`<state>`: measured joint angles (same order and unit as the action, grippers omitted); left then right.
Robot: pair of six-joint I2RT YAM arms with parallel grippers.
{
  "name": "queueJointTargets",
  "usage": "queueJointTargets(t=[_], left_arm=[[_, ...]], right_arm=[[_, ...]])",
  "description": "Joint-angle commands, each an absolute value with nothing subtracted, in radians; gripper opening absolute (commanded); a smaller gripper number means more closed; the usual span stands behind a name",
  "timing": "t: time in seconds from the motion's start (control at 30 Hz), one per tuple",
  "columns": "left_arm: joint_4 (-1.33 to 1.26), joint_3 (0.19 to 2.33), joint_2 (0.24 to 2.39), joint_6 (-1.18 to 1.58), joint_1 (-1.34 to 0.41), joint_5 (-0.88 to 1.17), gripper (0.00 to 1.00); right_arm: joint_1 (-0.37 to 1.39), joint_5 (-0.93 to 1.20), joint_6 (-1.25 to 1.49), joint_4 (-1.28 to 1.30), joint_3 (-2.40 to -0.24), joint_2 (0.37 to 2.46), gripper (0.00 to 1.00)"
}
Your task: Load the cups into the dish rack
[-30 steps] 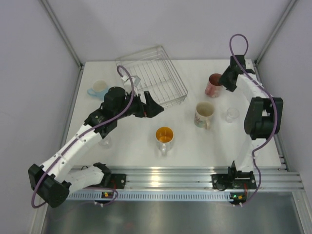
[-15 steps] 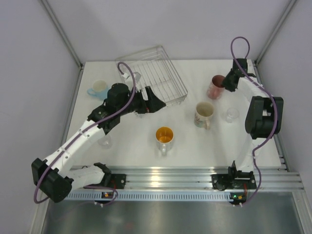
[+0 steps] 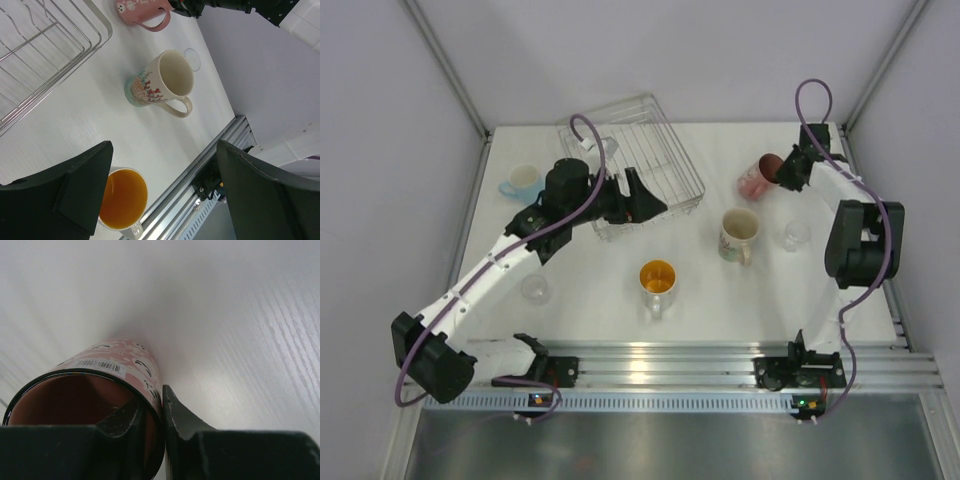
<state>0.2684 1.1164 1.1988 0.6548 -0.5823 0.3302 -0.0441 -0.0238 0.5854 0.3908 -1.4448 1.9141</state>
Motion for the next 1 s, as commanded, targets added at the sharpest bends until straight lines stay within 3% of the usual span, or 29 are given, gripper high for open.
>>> queueJointTargets(t=[0.0,0.23,0.4,0.5,0.73,0.97], left_arm=[[0.215,1.199,1.209,0.614,-0.583,0.368,0.9],[0.215,1.301,1.249,0.609,-0.583,0.434,0.91],[0.209,1.379,1.293,0.637,-0.581,0.523,0.91],[0.137,1.381,1.308,0.686,-0.581,0.589,0.91],[-0.112,1.324,1.332,0.885,-0.581,0.719,0.89],[-0.353,1.187,1.295,1.008,-0.584,0.739,0.89]], right_arm=[[-0.052,0.048,0.629,0.311,-1.471,1.732,0.0],[-0.072,0.115,0.699,0.272,-1.451,1.556,0.0],[-0.068,0.401,0.875,-0.06,-1.253,1.398,0.0],[-0.049,0.466,0.971,-0.24,-1.122,1.3,0.0],[0.11,0.512,1.089,-0.599,-0.99,1.171,0.0],[0.258,0.434,1.134,-0.741,-0.945,1.123,0.0]])
